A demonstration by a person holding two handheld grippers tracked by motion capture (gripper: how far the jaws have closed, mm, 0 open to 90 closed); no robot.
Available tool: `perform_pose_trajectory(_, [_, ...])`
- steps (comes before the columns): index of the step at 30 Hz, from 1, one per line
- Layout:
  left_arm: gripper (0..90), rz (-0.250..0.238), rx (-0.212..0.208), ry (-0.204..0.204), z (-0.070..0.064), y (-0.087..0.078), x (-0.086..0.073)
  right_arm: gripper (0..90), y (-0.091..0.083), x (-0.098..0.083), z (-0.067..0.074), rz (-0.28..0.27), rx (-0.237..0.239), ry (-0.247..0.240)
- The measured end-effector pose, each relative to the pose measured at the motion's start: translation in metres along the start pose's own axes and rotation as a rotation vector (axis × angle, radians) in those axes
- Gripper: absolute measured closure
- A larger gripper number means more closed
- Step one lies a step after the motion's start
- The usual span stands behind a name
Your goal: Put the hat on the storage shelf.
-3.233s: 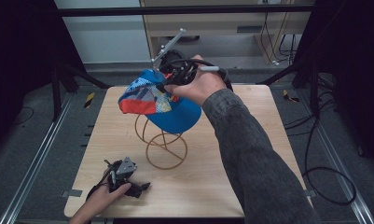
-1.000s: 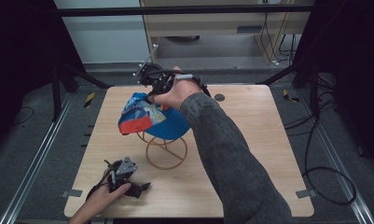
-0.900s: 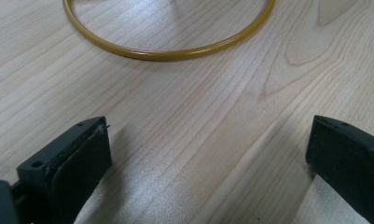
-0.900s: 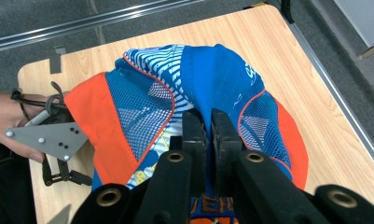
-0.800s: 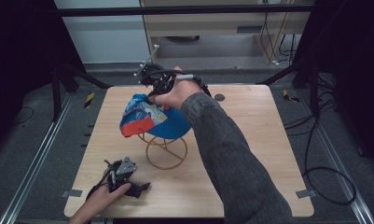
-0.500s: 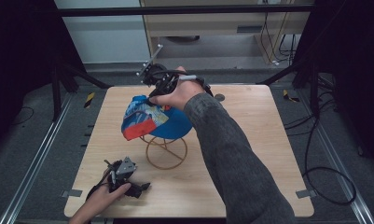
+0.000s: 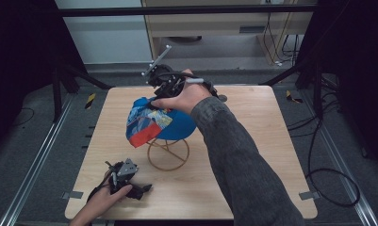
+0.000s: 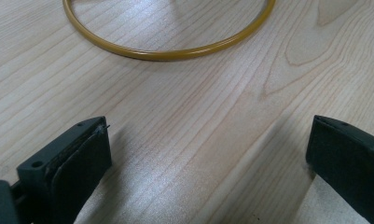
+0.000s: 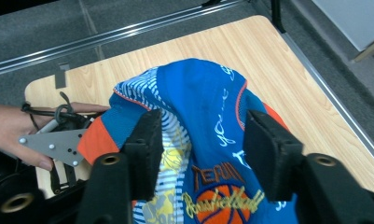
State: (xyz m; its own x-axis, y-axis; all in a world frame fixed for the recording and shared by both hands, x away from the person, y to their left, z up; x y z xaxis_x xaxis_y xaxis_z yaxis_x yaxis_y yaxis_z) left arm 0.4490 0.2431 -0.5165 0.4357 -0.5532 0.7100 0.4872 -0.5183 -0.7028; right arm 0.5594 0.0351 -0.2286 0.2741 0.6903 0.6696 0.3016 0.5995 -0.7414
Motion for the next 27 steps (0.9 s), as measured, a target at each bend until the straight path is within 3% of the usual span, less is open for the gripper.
perform_pose_trajectory(9, [0.0, 0.000, 0.000, 0.001, 0.000, 0.000, 0.000, 35.5, -0.011, -0.010, -0.002, -0.037, -0.015, 0.029])
perform_pose_trajectory(19, [0.0, -0.003, 0.004, 0.000, 0.000, 0.000, 0.000, 9.6, -0.029, -0.025, -0.006, -0.092, -0.076, 0.075])
perform_pose_trajectory(27, [0.0, 0.000, 0.003, 0.001, 0.000, 0.000, 0.000, 7.5, -0.049, -0.057, -0.014, -0.142, -0.105, 0.083])
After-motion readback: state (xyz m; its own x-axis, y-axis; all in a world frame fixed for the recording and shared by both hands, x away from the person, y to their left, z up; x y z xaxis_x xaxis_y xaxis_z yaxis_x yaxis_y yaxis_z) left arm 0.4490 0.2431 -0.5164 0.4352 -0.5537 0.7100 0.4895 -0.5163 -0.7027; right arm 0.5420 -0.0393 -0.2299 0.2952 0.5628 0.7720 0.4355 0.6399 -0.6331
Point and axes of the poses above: each handheld gripper's, and its own axes: y roughly forward along the jaws, x roughly out of its top, z roughly to its left, the point moved 1 cm from there along y, roughly forward along the jaws, and after that the axes turned 2 degrees about x, right-handed, at the moved point
